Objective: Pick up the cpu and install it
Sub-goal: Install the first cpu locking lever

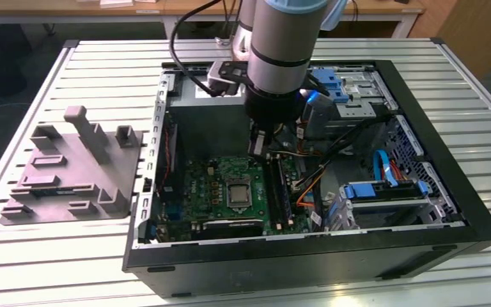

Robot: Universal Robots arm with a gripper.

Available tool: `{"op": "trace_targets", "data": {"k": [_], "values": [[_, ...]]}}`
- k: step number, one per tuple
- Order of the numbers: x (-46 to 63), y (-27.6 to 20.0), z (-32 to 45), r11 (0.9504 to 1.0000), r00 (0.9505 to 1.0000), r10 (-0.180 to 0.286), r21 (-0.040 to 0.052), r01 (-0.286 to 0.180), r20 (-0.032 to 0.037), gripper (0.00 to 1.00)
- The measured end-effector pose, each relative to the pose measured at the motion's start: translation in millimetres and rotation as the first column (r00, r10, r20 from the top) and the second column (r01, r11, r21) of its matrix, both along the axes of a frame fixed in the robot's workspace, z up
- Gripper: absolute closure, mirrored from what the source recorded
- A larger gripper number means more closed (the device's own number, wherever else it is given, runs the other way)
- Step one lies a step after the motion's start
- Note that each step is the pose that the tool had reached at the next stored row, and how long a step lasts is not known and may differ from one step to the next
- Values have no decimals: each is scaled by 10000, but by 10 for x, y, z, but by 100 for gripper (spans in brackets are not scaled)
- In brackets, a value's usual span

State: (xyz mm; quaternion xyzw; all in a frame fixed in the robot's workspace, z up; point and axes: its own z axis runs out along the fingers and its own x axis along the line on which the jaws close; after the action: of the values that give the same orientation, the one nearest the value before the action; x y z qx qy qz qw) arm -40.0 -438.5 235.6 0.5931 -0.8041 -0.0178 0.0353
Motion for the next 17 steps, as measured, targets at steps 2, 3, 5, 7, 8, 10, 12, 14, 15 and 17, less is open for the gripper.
{"op": "trace_targets", "data": {"k": [2,3,5,7,8,10,12,14,15,17], "values": [[-9,-18,0,10000,10000,85,1,-85,12,89],[-10,-20,-1,9999,9999,103,3,-103,12,89],[-11,-20,-1,9999,9999,107,2,-107,12,89],[-11,-20,0,9999,9999,108,1,-108,12,89],[-11,-20,0,9999,9999,109,1,-109,12,89],[-12,-23,-1,9999,9999,110,1,-110,12,89],[-12,-27,-2,9999,9999,110,1,-110,12,89],[-11,-37,-10,9999,9999,127,1,-127,12,89],[-12,-40,-18,9999,9999,143,3,-143,13,89],[-14,-59,-28,9998,9998,218,1,-218,13,89]]}}
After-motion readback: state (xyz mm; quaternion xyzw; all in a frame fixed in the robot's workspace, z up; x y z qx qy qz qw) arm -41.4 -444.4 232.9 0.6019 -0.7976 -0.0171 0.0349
